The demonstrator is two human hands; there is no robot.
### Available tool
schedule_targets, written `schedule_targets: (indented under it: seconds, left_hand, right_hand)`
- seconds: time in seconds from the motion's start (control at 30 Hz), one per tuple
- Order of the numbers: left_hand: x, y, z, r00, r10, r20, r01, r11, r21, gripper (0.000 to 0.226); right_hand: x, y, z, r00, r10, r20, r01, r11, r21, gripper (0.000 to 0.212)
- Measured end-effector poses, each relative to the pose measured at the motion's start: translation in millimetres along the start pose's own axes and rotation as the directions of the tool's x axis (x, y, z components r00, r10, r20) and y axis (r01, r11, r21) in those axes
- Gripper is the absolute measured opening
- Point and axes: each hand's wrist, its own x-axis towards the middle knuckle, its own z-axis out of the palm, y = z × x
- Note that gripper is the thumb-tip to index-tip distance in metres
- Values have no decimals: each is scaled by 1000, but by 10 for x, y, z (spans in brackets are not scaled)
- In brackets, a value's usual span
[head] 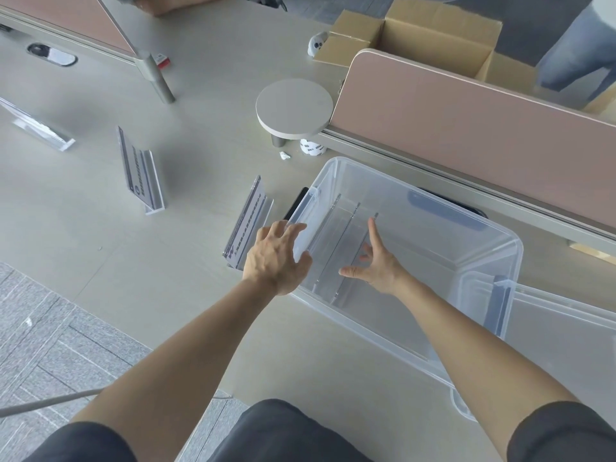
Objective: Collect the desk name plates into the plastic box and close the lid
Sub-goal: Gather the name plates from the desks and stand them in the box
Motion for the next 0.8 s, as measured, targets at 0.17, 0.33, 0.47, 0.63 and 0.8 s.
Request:
schedule_targets:
  seconds: [0.17, 0.33, 0.47, 0.63, 0.8]
  left_hand:
    - [7, 12, 8, 1000, 1, -1, -1, 1000, 10, 53]
    - [19, -31, -12, 997, 61, 47, -60, 998, -28, 66]
    - [43, -69, -171, 996, 84, 2, -81, 962, -259, 75]
    - [271, -245, -349, 975, -170, -145, 123, 950, -288, 46]
    - [292, -770, -320, 928, -371, 35, 372, 916, -149, 59]
  right_hand:
    - [-8, -20, -11, 1000, 14, 26, -14, 1000, -12, 141]
    - [-56, -151, -86, 999, 46, -12, -47, 979, -198, 133]
    - [-38, -368, -235, 969, 1, -247, -83, 943, -322, 82]
    - [0, -901, -271, 861, -257, -440, 142, 950, -277, 32]
    - [216, -1639, 78, 897, -387, -215, 316, 899, -303, 25]
